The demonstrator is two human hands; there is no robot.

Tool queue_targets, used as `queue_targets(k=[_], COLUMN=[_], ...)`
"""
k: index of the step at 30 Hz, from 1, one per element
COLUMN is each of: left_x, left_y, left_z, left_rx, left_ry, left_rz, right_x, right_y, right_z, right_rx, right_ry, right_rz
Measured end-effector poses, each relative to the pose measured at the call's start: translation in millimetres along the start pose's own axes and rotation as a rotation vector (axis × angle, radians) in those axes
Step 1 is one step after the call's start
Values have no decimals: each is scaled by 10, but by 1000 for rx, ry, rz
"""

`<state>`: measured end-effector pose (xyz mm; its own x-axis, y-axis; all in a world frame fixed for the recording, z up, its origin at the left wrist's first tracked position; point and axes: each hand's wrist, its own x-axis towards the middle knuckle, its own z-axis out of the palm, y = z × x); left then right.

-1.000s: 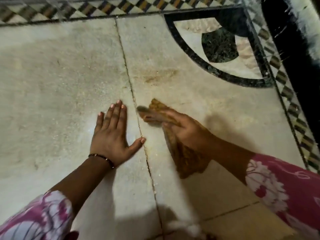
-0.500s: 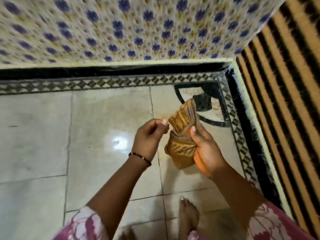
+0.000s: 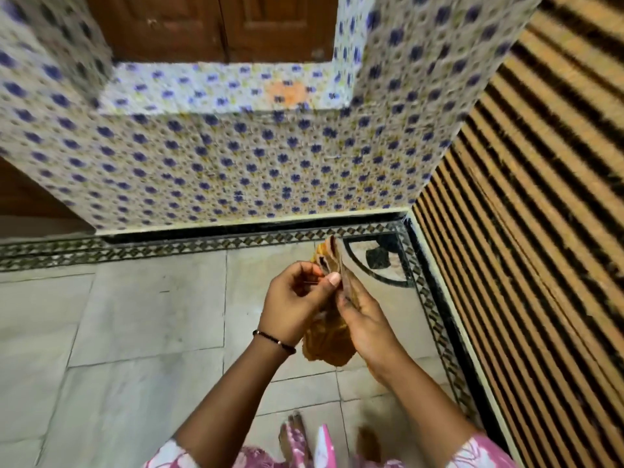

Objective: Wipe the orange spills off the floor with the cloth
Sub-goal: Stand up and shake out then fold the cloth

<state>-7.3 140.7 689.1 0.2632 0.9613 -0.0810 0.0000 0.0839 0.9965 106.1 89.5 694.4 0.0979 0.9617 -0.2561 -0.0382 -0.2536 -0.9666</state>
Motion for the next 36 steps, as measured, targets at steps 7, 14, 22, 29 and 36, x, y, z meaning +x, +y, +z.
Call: queue_targets(k=[7, 14, 22, 29, 36], left_x=[-764, -1654, -2824, -3365, -3578], left_y=[462, 613, 949, 1251, 1512], left_z=[8, 206, 268, -98, -503], left_rx=[25, 200, 215, 195, 296], left_ry=[67, 115, 249, 320, 355], left_rz=[43, 136, 217, 294, 345], right_x=[-953, -1685, -2920, -3552, -3863], right_y=[-502, -535, -643, -865, -1013], right_z=[23, 119, -94, -434, -504], right_rx=[-5, 22, 129, 208, 273], right_ry=[-88, 154, 265, 407, 435], right_rz=[-58, -96, -74, -141, -196])
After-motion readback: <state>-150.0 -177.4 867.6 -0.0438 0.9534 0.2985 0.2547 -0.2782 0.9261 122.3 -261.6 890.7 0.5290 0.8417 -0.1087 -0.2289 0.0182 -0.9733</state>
